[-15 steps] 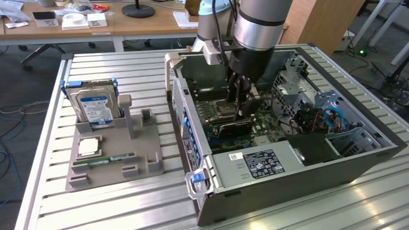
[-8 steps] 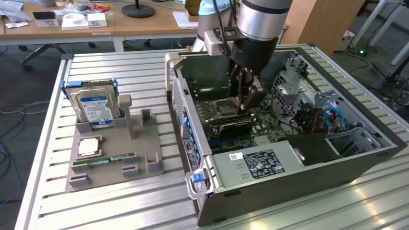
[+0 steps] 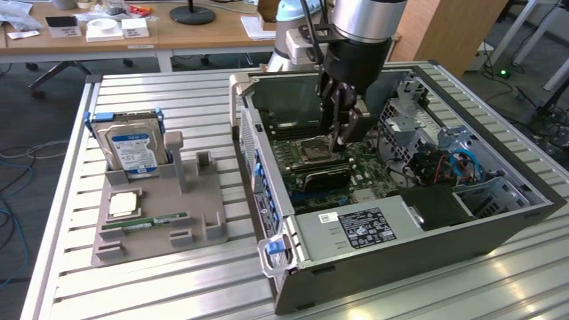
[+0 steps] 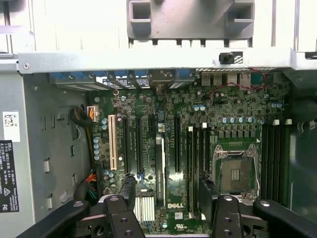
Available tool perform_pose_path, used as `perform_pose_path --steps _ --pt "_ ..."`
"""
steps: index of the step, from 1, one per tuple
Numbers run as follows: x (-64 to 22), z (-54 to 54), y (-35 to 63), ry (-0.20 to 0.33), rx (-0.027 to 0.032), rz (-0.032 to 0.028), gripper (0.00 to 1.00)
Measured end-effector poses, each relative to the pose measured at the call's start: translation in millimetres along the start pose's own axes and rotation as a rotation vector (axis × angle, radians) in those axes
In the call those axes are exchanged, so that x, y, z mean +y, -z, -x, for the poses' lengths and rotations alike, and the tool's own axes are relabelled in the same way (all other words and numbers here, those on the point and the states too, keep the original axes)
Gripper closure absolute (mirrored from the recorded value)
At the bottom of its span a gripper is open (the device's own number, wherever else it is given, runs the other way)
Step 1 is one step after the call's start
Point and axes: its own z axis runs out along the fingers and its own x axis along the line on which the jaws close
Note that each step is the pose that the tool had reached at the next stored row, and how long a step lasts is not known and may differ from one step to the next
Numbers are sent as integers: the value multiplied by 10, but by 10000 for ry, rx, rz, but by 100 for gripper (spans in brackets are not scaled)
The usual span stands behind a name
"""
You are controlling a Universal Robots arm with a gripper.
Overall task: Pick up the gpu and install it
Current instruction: 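Insert the gpu into the slot, then press down on the gpu until it lock into place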
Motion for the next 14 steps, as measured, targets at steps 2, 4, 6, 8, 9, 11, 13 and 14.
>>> perform_pose_path --steps 2,4,6,8,9,11,13,14 --pt "0 0 0 0 -1 -1 37" --pt "0 0 0 0 0 0 37" --pt "0 0 1 0 1 0 37" --pt "0 0 1 0 1 0 37" --pt "0 0 1 0 1 0 37" --pt "0 0 1 0 1 0 37" --pt "0 0 1 0 1 1 37" --pt "0 0 1 0 1 0 37"
